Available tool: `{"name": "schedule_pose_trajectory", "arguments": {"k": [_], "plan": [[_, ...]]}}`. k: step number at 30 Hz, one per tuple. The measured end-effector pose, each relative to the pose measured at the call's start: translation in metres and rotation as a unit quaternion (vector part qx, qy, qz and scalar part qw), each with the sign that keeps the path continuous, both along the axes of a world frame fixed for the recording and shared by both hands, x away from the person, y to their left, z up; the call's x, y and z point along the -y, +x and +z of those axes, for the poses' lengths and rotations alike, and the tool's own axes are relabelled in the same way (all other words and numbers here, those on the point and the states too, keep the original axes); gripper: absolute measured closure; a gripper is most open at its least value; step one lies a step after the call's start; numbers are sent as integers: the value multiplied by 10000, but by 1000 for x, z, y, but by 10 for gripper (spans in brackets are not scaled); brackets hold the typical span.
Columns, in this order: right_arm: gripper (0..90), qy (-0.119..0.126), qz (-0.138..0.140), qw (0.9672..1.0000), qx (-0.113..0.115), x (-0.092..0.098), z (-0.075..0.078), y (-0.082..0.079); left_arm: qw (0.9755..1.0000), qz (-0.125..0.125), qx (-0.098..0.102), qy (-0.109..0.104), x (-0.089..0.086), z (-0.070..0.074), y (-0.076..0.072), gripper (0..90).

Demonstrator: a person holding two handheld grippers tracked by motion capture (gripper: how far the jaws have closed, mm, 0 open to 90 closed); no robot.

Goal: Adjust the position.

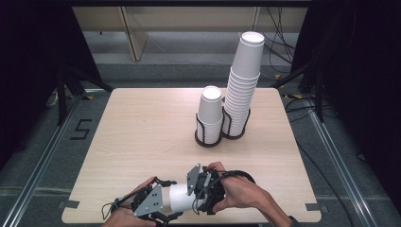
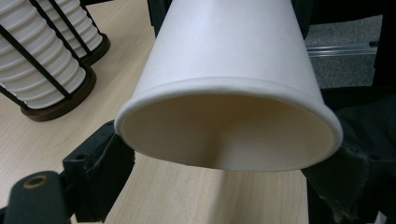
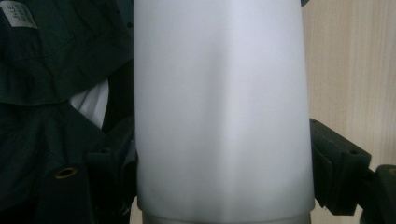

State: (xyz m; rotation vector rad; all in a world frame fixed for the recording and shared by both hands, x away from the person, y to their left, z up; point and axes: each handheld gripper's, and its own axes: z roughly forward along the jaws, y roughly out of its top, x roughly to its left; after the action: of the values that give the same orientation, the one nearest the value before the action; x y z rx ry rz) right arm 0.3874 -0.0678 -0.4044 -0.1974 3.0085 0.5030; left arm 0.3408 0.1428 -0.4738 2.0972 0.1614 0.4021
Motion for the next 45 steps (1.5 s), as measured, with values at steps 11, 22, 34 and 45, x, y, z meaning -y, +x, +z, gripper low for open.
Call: {"name": "schedule_pose_trajectory", "arguments": {"k": [11, 22, 34, 45], "plan": [[237, 263, -175, 9995, -84, 9, -3, 6, 9965, 214, -359, -727, -8, -7, 11, 63], [236, 1955, -715, 9769, -491, 44, 10, 29, 9726, 700, -704, -2103, -27, 3, 20, 143], [236, 2499, -348, 9643, -808, 45, 3, 30, 9693, 581, -810, -2247, -22, 7, 15, 143], [236, 2480, -85, 9643, -927, 38, -5, 28, 9709, 495, -792, -2204, -16, 7, 11, 66]]}}
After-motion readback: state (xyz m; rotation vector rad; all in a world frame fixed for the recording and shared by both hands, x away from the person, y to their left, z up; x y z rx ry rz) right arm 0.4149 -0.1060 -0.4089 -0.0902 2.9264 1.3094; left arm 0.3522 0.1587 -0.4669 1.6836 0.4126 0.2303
